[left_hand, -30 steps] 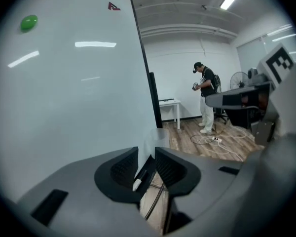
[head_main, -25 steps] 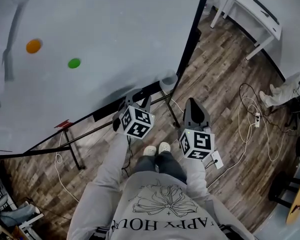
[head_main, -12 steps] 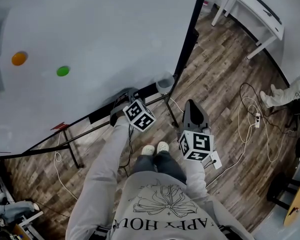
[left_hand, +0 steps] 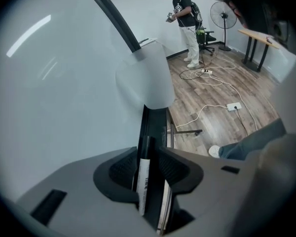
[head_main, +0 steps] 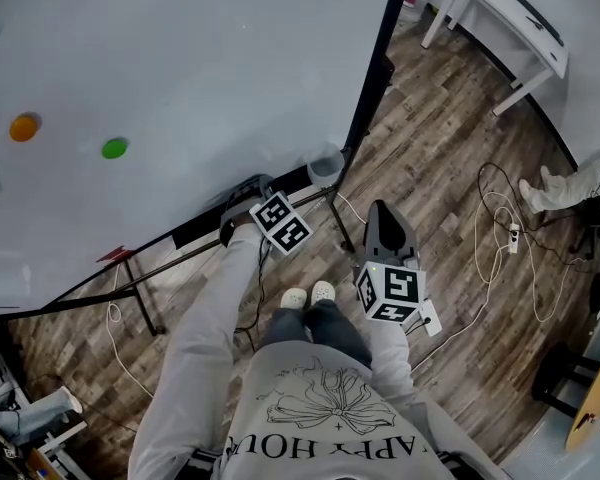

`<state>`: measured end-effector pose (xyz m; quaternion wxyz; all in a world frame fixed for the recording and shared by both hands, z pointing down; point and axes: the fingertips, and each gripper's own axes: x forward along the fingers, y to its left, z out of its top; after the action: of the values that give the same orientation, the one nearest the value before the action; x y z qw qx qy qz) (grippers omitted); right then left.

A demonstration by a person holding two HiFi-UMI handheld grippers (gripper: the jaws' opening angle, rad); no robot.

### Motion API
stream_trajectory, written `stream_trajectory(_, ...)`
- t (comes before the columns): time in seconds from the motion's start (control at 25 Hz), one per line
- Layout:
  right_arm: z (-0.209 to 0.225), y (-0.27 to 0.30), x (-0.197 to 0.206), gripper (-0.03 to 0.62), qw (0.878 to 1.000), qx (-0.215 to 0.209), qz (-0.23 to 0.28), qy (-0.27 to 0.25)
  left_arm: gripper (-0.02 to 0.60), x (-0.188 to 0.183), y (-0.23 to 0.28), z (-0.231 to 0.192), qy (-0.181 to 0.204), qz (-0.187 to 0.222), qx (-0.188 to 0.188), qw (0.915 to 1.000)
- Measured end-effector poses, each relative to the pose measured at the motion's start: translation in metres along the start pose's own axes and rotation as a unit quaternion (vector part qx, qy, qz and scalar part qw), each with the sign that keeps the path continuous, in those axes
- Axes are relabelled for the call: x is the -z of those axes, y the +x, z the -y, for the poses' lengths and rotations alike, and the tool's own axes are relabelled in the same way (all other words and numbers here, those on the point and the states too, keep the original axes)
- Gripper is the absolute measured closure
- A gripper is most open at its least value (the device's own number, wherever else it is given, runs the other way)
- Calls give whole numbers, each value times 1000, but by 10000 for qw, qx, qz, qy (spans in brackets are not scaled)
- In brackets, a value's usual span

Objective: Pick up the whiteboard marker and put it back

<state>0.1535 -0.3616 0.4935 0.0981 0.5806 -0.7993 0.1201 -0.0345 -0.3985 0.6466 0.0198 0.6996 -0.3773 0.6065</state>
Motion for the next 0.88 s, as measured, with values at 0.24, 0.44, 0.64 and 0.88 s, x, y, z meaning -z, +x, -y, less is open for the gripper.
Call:
stream_trajectory(0.24, 0, 3, -1, 591, 10000, -13, 0, -10, 465, 1, 5, 0, 116, -133, 19, 9998)
stream_trajectory(0.44, -3, 4, -5, 591, 10000, -23, 32, -35, 514, 6, 11, 0, 202, -261, -83, 9994)
stream_trajectory(0.64, -3, 3, -6, 591, 10000, 21, 37, -18, 517, 6, 11, 0, 212, -212, -80, 9995)
stream_trajectory(0.88, -4, -2, -8, 591, 10000, 46, 63, -19, 525, 6, 9, -2, 175, -111, -87, 9997)
